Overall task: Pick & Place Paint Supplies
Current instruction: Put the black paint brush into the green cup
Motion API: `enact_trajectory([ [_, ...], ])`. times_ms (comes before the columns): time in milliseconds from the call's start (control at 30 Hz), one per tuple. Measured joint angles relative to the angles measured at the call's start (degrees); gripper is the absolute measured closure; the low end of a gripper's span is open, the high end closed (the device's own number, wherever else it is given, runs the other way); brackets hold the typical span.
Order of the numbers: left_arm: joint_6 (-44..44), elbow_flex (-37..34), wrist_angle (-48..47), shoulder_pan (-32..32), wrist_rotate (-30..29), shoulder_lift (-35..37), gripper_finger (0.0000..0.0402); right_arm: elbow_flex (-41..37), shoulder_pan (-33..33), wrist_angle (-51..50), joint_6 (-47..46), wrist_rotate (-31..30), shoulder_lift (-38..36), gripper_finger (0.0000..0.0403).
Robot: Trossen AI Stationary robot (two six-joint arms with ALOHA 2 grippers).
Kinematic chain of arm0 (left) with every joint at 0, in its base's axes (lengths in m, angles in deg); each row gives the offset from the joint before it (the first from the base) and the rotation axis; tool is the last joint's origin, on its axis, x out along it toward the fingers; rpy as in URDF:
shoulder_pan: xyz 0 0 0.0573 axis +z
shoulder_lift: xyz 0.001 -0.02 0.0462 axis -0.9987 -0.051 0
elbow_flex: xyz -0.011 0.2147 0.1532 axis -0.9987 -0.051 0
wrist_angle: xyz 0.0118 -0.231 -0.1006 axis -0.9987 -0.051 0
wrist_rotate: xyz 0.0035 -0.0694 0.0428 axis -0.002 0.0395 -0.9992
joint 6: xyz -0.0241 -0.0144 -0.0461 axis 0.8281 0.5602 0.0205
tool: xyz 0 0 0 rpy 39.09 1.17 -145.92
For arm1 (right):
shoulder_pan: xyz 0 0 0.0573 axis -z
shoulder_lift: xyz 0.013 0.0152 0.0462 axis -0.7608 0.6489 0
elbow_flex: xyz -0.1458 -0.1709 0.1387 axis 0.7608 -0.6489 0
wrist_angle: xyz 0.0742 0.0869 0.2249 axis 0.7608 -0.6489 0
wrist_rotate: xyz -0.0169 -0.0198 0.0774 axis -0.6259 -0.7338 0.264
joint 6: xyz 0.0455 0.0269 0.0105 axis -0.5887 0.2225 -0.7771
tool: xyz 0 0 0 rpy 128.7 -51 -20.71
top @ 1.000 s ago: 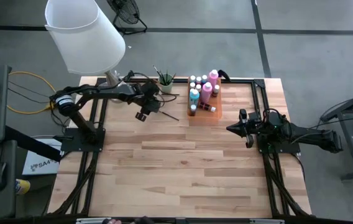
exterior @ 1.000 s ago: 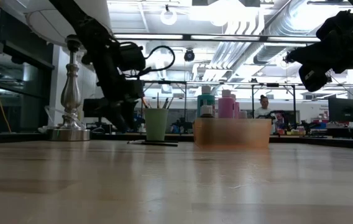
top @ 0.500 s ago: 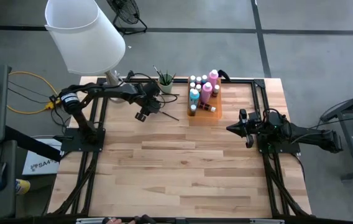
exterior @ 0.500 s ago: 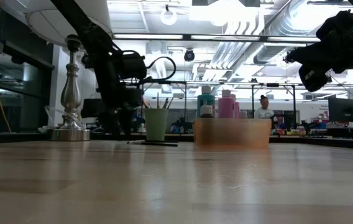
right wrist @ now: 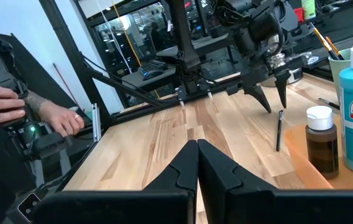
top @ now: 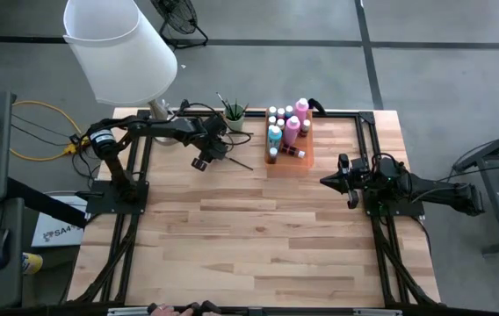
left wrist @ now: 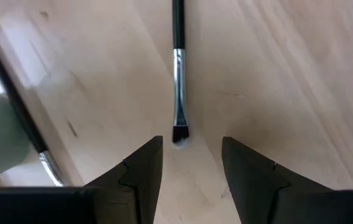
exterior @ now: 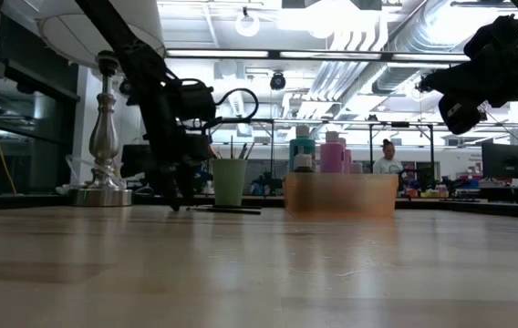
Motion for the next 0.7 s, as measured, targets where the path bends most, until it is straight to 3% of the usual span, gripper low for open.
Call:
enact_trajectory([
  [367, -0.13, 0.02, 0.19, 0.57, 1.22, -0.73, 0.0244, 0.02, -0.01, 0.01, -0.01, 0.0, -0.02, 0.0401],
  [700, -0.5, 0.02, -0.42, 0.65, 3.0, -1.32, 0.0315, 0.0, 0.0, 0.0, -0.02, 0.0, 0.0, 0.0401],
])
